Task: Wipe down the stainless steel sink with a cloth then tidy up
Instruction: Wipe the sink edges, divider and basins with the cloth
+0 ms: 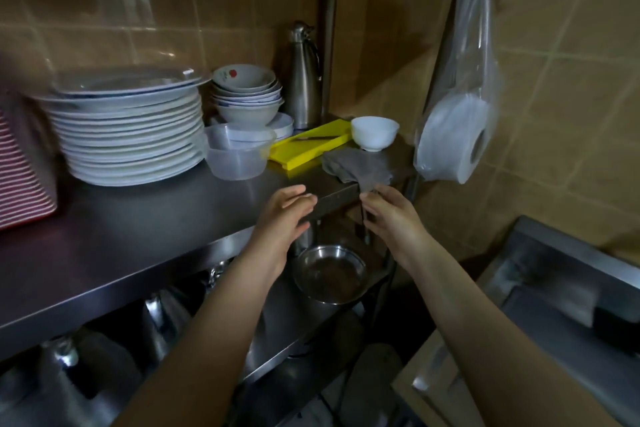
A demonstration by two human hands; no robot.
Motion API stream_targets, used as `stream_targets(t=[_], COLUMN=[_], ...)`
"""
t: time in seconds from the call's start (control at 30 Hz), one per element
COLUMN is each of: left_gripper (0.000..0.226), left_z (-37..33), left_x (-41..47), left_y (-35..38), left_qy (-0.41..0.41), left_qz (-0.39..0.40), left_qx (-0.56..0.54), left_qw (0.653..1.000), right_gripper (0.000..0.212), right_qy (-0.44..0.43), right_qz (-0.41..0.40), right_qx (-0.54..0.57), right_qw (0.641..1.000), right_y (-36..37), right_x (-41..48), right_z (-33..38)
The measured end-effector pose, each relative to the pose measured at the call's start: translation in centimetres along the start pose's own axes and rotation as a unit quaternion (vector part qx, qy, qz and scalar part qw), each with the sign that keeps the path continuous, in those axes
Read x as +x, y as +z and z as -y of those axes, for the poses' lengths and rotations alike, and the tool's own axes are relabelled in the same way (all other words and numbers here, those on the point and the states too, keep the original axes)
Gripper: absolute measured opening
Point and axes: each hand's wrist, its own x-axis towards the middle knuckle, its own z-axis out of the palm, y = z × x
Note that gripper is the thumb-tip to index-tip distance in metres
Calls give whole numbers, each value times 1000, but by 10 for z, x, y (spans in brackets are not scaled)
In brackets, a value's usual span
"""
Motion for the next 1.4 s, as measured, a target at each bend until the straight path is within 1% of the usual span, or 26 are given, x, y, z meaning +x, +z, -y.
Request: stream_targets(t=[0.03, 0.1, 0.17, 0.3, 0.4, 0.5, 0.6, 0.7, 0.77, 0.9, 0.93, 0.97, 1.0, 1.07, 1.1, 1.17, 1.23, 1.27, 1.33, 1.4], left_gripper=[24, 20, 18, 17, 22, 25, 28, 24, 22, 21, 22, 24, 26, 28, 28, 25, 20, 17, 16, 19], left_z=[-1, -3, -3, -5, -4, 1, 5, 6, 6, 7, 8, 8, 8, 8, 8, 8, 8, 8, 8, 7], left_x=[11, 33, 59, 97, 125, 144, 156, 168, 176, 184, 185, 186, 187, 188, 188, 187, 186, 185, 184, 182], left_y=[1, 5, 12, 24, 31, 34, 34, 33, 33, 34, 35, 35, 35, 36, 36, 37, 38, 39, 41, 41], left_qy=[2, 6, 5, -1, -6, -10, -18, -22, -21, -28, -30, -31, -32, -33, -32, -33, -36, -37, -36, -34], left_qz=[-2, -6, 1, -3, -13, -22, -27, -32, -29, -25, -24, -22, -20, -15, -12, -8, -3, 0, 6, 11], left_qx=[0, 3, 6, 4, 9, 3, 0, -6, -9, -14, -15, -15, -13, -6, -4, 2, 4, 4, 5, 8], left_qw=[1000, 1000, 1000, 1000, 1000, 1000, 999, 999, 999, 999, 999, 999, 999, 999, 999, 999, 999, 999, 999, 999], right_gripper=[41, 48, 51, 47, 34, 37, 37, 37, 30, 35, 32, 26, 28, 43, 45, 44, 43, 39, 25, 20], right_qy=[0, -6, -16, -27, -43, -60, -73, -71, -68, -45, -38, -32, -26, -13, -7, 6, 5, -3, -24, -44], right_qz=[-1, -4, -13, -27, -32, -42, -65, -78, -70, -53, -53, -58, -66, -79, -86, -96, -101, -104, -106, -109], right_qx=[-2, -9, -18, -39, -69, -107, -165, -217, -270, -354, -364, -369, -370, -375, -378, -379, -355, -339, -307, -271], right_qw=[1000, 1000, 1000, 998, 996, 992, 981, 970, 958, 933, 929, 927, 926, 924, 922, 921, 930, 935, 945, 955], right_y=[-1, -3, -9, -19, -22, -22, -21, -23, -25, -22, -21, -20, -20, -21, -21, -21, -22, -22, -22, -22], right_x=[11, 35, 61, 104, 135, 163, 189, 210, 219, 223, 224, 225, 226, 228, 227, 224, 221, 219, 215, 210], right_z=[1, 2, 4, 10, 14, 17, 18, 13, 10, 11, 11, 11, 10, 7, 6, 5, 5, 4, 1, -2])
